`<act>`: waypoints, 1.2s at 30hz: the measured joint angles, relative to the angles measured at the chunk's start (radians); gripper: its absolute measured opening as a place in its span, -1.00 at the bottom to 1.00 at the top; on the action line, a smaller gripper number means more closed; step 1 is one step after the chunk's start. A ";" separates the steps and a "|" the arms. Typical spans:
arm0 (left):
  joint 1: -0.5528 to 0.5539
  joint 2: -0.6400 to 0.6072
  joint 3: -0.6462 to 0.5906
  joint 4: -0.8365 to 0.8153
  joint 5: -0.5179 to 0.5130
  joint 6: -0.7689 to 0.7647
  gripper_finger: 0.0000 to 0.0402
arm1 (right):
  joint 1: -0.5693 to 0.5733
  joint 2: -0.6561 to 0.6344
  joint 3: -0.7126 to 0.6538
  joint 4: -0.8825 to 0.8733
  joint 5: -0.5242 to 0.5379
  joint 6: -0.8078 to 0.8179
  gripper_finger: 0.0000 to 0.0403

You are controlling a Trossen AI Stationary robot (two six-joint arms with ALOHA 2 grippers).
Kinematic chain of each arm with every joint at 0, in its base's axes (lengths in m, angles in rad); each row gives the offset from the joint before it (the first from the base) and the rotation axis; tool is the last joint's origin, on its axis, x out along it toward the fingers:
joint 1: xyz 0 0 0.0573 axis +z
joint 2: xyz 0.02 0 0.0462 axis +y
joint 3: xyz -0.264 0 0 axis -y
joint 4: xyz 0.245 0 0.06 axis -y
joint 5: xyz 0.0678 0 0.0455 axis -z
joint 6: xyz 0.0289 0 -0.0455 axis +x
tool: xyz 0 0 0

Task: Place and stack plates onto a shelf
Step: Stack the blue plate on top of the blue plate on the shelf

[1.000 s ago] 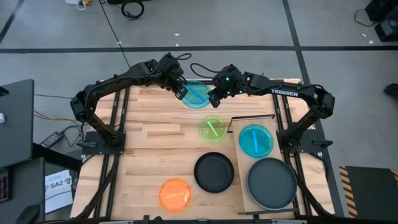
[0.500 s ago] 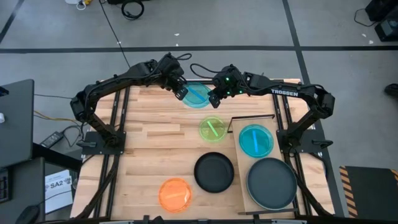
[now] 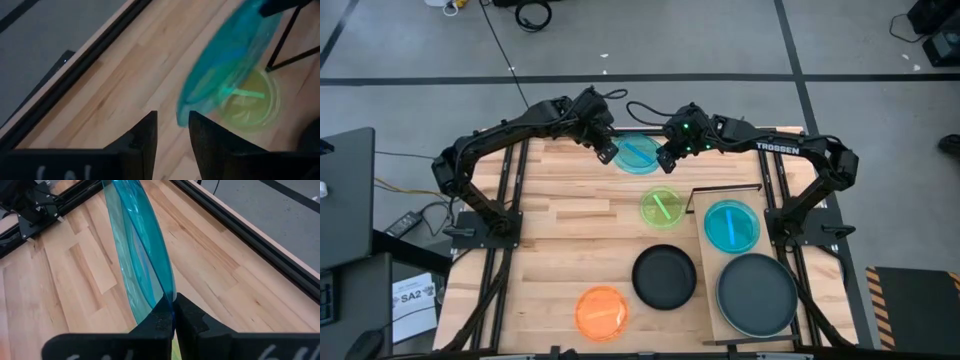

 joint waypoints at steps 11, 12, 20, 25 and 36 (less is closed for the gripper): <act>-0.006 -0.076 0.000 -0.146 0.000 0.044 -0.42 | -0.047 -0.047 0.000 -0.006 -0.064 0.024 -0.94; -0.006 -0.081 0.000 -0.160 -0.001 0.061 -0.42 | -0.053 -0.062 0.000 -0.015 -0.077 0.026 -0.94; -0.041 -0.075 0.000 -0.149 -0.001 0.107 -0.42 | -0.077 -0.247 0.000 -0.239 -0.120 0.057 -0.94; -0.077 -0.073 0.000 -0.074 -0.001 0.105 -0.42 | -0.078 -0.388 0.000 -0.389 -0.210 0.134 -0.94; -0.137 -0.072 0.000 0.000 0.000 0.104 -0.42 | -0.075 -0.624 0.000 -0.690 -0.381 0.228 -0.94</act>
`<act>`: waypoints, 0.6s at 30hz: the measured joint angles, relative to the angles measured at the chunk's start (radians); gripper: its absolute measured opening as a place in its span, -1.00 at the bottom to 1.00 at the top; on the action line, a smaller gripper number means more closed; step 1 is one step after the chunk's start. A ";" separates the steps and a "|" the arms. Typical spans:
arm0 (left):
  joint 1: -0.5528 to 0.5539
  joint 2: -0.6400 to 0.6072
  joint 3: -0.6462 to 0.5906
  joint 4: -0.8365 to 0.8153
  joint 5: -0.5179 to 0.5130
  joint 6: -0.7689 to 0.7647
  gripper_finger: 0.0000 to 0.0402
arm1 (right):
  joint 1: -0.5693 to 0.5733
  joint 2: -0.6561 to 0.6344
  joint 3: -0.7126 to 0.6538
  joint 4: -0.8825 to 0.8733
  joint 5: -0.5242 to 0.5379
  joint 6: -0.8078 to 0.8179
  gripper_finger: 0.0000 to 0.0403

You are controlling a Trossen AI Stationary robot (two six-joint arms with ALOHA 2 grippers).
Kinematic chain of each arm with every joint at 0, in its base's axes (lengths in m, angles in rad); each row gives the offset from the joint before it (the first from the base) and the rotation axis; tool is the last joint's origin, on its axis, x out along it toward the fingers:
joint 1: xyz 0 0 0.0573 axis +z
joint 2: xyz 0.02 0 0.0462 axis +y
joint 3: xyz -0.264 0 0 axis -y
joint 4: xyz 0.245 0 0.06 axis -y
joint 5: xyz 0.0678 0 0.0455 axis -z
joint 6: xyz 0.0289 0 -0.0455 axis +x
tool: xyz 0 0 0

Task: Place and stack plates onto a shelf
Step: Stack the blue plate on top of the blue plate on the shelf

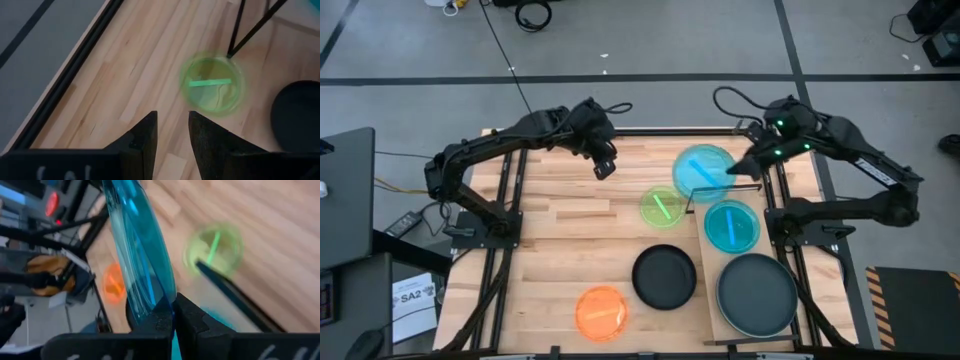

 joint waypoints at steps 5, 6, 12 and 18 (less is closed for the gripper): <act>-0.017 0.000 0.000 0.004 0.001 0.000 -0.42 | 0.000 -0.046 0.000 -0.161 -0.005 0.000 -0.94; -0.019 0.000 0.000 0.004 0.000 0.000 -0.42 | 0.002 -0.050 0.000 -0.187 -0.004 0.000 -0.94; -0.022 0.000 0.000 0.002 0.000 -0.001 -0.42 | 0.052 -0.067 0.000 -0.291 -0.004 -0.002 -0.94; -0.022 0.000 0.000 0.002 0.000 -0.001 -0.42 | 0.133 -0.074 0.000 -0.359 0.050 -0.003 -0.94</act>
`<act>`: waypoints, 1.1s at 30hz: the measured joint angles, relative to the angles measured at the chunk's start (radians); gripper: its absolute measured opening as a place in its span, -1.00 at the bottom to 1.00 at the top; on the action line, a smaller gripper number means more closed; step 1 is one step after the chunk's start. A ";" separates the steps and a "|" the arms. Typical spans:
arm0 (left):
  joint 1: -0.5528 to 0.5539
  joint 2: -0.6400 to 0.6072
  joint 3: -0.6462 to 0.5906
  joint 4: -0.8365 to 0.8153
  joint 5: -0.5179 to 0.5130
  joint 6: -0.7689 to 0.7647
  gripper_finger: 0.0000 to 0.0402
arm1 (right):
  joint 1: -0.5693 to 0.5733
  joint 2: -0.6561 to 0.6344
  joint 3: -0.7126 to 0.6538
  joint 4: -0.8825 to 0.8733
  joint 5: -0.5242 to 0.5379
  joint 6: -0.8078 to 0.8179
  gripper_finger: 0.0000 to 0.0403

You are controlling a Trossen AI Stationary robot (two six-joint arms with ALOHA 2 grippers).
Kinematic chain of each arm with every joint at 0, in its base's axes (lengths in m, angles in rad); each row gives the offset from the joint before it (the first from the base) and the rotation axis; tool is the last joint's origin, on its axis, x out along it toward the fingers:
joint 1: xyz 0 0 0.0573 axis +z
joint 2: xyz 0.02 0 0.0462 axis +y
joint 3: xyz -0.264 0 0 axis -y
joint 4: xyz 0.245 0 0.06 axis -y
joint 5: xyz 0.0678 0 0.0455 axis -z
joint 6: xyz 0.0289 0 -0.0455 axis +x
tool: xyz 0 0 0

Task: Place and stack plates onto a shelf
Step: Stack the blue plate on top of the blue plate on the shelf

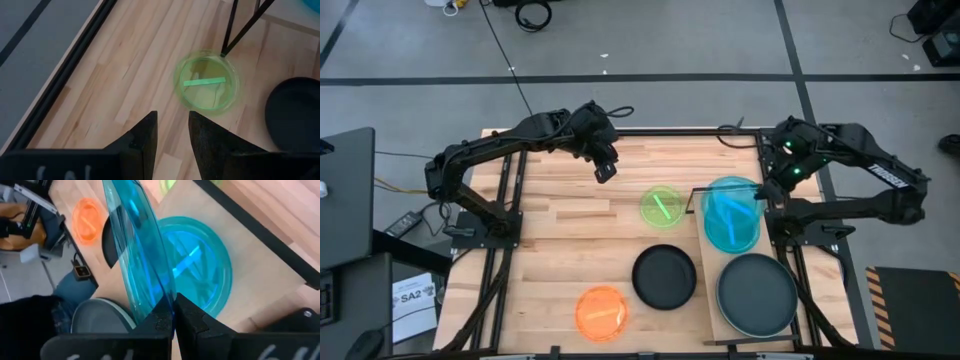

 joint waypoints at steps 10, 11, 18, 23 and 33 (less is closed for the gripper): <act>0.000 0.000 0.000 0.000 0.000 0.000 -0.42 | 0.090 0.005 -0.047 0.004 0.010 0.000 -0.94; 0.000 0.000 0.000 0.000 0.000 0.000 -0.42 | 0.098 0.005 -0.061 0.003 0.010 0.000 -0.94; 0.000 0.000 0.000 0.000 0.000 -0.001 -0.42 | 0.130 0.005 -0.127 0.038 0.000 0.001 -0.93; 0.000 0.000 0.000 0.000 0.000 -0.001 -0.42 | 0.136 0.008 -0.148 0.033 -0.002 0.001 -0.93; 0.000 0.000 0.000 0.000 0.000 -0.001 -0.42 | 0.136 0.008 -0.148 0.037 -0.002 0.000 -0.84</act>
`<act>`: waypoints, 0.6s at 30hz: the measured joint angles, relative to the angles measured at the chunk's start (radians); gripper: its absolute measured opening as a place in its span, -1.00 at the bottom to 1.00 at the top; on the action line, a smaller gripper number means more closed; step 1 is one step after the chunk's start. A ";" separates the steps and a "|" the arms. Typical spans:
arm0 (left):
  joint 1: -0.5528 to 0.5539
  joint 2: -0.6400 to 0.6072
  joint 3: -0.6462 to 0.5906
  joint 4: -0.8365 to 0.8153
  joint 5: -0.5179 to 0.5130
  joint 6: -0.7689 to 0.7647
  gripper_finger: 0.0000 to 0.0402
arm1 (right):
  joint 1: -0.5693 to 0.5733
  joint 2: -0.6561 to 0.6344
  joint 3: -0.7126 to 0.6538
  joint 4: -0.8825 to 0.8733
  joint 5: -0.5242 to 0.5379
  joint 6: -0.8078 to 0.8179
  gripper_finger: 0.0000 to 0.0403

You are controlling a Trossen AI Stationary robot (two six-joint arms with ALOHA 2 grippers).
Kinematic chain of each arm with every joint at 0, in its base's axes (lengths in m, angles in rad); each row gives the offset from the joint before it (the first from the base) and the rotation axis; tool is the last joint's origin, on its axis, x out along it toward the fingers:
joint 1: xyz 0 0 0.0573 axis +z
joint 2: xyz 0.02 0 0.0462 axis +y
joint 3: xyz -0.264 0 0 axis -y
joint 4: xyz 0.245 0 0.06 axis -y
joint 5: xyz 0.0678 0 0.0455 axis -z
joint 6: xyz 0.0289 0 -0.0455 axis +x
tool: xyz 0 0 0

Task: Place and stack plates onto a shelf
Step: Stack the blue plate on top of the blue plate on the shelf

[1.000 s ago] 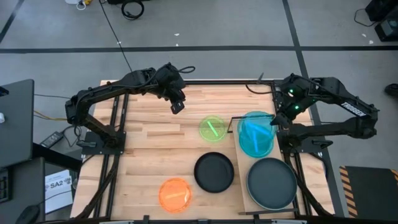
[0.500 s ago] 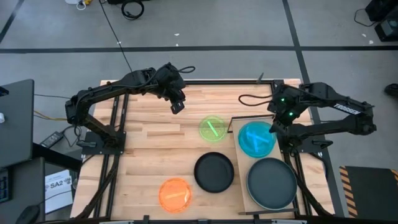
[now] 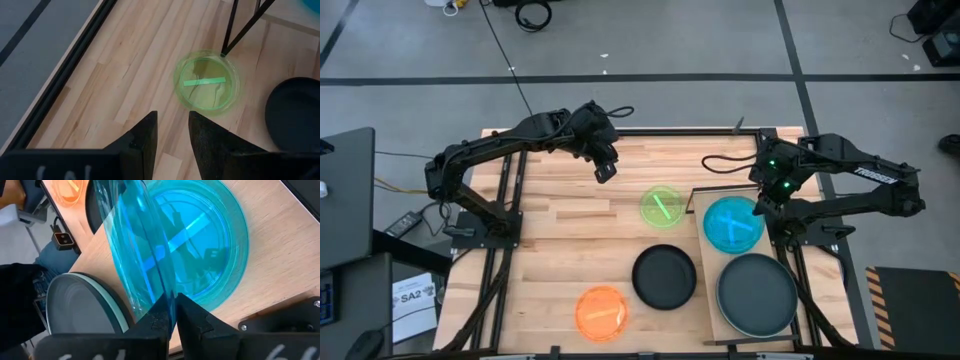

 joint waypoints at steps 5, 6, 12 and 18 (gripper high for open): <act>0.000 0.000 0.000 0.000 0.000 0.000 -0.42 | 0.000 0.000 0.000 0.000 0.000 0.000 -0.77; 0.000 0.000 0.000 0.000 0.000 0.000 -0.42 | 0.000 0.000 0.000 0.000 0.000 0.000 -0.75; 0.000 0.000 0.000 0.000 0.000 0.000 -0.42 | 0.000 0.000 0.000 0.000 0.000 0.000 -0.60; 0.000 0.000 0.000 0.000 0.000 0.000 -0.42 | 0.000 0.000 0.000 0.000 0.001 0.000 -0.39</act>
